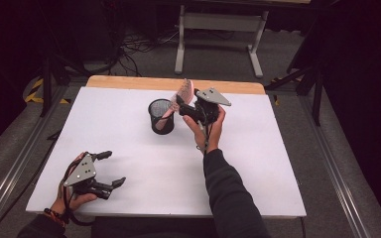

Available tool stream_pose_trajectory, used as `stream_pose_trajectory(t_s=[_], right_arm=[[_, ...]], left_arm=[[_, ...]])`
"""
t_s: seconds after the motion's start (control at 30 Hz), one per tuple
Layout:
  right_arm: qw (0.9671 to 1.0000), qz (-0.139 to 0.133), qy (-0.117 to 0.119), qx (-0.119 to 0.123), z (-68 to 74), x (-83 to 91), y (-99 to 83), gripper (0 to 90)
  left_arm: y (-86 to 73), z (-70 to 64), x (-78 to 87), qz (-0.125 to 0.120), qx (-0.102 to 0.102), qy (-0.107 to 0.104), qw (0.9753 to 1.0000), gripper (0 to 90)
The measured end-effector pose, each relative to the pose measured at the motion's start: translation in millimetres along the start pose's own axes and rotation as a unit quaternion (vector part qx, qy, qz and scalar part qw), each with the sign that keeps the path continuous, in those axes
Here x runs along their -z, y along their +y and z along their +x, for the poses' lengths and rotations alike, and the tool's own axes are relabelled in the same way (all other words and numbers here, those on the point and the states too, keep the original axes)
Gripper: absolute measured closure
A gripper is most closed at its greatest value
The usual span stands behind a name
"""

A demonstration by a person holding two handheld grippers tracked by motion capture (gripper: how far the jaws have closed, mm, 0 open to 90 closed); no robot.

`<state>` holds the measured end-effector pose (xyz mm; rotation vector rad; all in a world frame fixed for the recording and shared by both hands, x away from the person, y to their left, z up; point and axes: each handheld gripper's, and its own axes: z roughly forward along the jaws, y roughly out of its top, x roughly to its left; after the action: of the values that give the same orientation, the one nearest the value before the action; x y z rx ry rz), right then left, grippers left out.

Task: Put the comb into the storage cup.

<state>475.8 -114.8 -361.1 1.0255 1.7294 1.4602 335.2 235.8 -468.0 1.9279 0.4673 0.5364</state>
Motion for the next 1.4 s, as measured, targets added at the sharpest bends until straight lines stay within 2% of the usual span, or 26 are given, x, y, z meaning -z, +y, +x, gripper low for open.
stream_pose_trajectory(t_s=[0.57,0.97,1.23,1.4], right_arm=[[0.9995,0.002,-0.010,0.032,3.3,6.2,4.6,28.2],[0.9990,0.000,-0.017,0.042,2.7,12.3,7.2,20.7],[0.9977,0.005,-0.018,0.064,5.7,17.0,8.7,20.8],[0.9974,0.002,-0.020,0.070,5.6,20.5,9.8,20.8]], left_arm=[[-0.1,-0.1,-0.3,0.003,0.000,-0.002,1.0000,5.8],[-0.1,-0.4,-1.0,0.003,-0.002,-0.002,1.0000,5.8],[0.0,-0.4,-1.0,0.003,-0.002,-0.001,1.0000,5.8],[0.0,-0.8,-1.3,0.003,-0.002,-0.002,1.0000,5.9]])
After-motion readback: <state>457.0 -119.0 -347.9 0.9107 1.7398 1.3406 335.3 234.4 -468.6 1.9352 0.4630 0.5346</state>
